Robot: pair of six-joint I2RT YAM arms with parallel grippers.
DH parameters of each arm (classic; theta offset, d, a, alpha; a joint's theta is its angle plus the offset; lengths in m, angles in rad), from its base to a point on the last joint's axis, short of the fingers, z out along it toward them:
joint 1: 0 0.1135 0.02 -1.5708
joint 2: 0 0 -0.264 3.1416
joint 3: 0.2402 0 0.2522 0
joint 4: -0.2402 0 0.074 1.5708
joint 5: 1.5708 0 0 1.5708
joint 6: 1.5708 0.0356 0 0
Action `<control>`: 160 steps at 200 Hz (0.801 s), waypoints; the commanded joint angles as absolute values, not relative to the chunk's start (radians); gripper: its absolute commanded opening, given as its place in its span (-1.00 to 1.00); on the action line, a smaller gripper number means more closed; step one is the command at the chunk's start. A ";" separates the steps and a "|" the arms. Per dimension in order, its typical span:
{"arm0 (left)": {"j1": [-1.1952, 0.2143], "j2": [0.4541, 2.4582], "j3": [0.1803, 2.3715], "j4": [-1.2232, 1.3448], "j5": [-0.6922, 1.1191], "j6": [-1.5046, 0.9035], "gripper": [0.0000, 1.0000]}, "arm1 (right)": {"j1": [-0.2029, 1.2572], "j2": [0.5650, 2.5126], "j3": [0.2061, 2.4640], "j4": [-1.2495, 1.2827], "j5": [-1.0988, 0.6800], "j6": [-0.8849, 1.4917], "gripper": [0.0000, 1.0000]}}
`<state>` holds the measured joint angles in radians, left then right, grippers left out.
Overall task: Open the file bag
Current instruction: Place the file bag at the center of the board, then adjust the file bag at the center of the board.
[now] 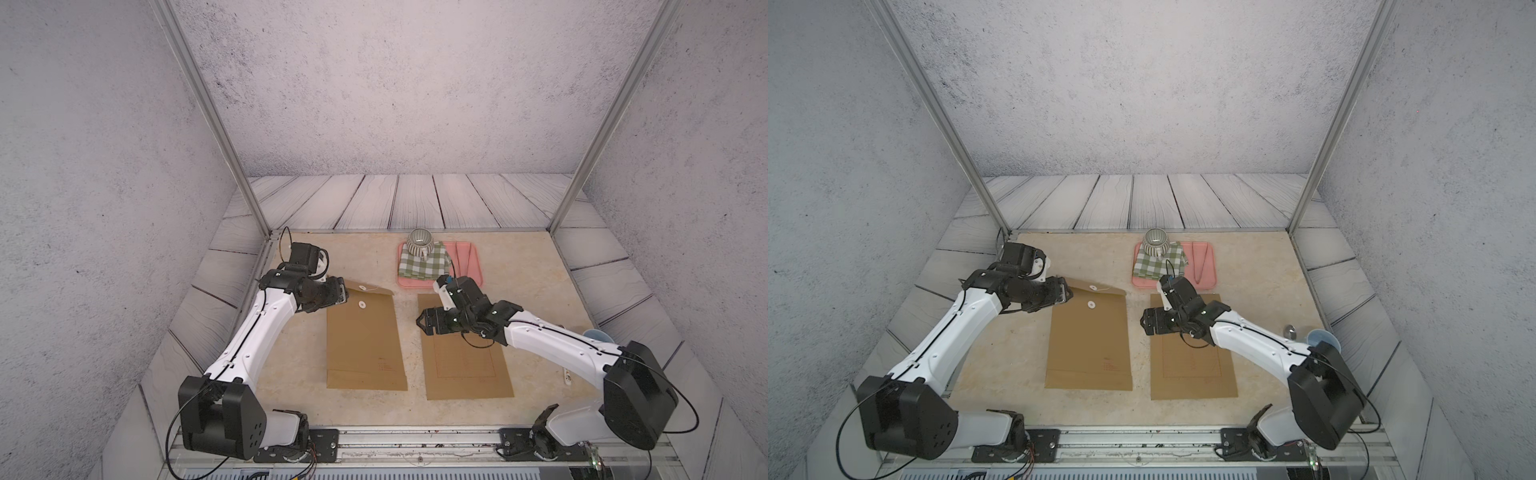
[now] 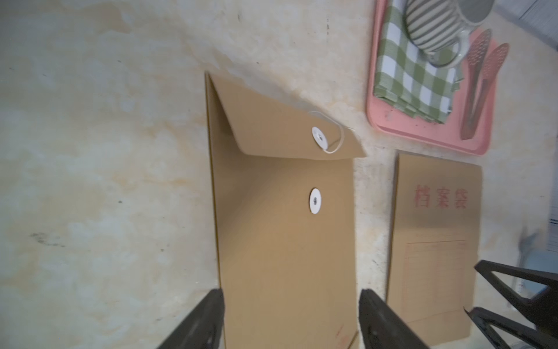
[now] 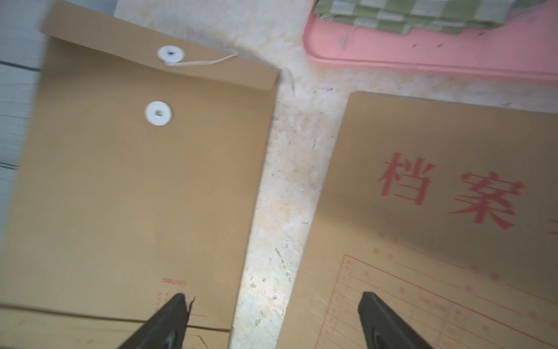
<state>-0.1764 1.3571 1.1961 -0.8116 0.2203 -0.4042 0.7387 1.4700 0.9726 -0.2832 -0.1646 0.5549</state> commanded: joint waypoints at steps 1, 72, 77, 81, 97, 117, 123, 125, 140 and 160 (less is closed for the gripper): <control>-0.172 1.364 1.207 -0.811 0.111 -0.412 0.44 | 0.767 1.578 1.058 -0.196 -0.199 0.571 0.77; -0.302 1.421 0.868 -0.466 0.257 -0.663 -1.00 | 0.766 2.081 1.476 -0.224 -0.224 0.518 -0.26; -0.315 1.431 0.849 -0.448 0.250 -0.677 -1.00 | 0.763 2.109 1.507 -0.238 -0.223 0.512 -0.32; -0.324 1.437 0.834 -0.435 0.246 -0.684 -1.00 | 0.762 2.131 1.539 -0.250 -0.224 0.508 -0.36; -0.350 1.452 0.779 -0.397 0.227 -0.717 -1.00 | 0.760 2.212 1.620 -0.291 -0.219 0.490 -0.45; -0.362 1.459 0.723 -0.369 0.224 -0.743 -1.00 | 0.753 2.293 1.722 -0.349 -0.200 0.469 -0.53; -0.363 1.460 0.714 -0.370 0.221 -0.748 -1.00 | 0.749 2.310 1.748 -0.362 -0.198 0.463 -0.54; -0.364 1.460 0.711 -0.370 0.221 -0.749 -1.00 | 0.748 2.315 1.755 -0.366 -0.197 0.461 -0.54; -0.368 1.459 0.690 -0.372 0.219 -0.753 -1.00 | 0.740 2.340 1.798 -0.384 -0.178 0.451 -0.54; -0.370 1.456 0.680 -0.384 0.219 -0.750 -1.00 | 0.724 2.361 1.853 -0.406 -0.164 0.453 -0.53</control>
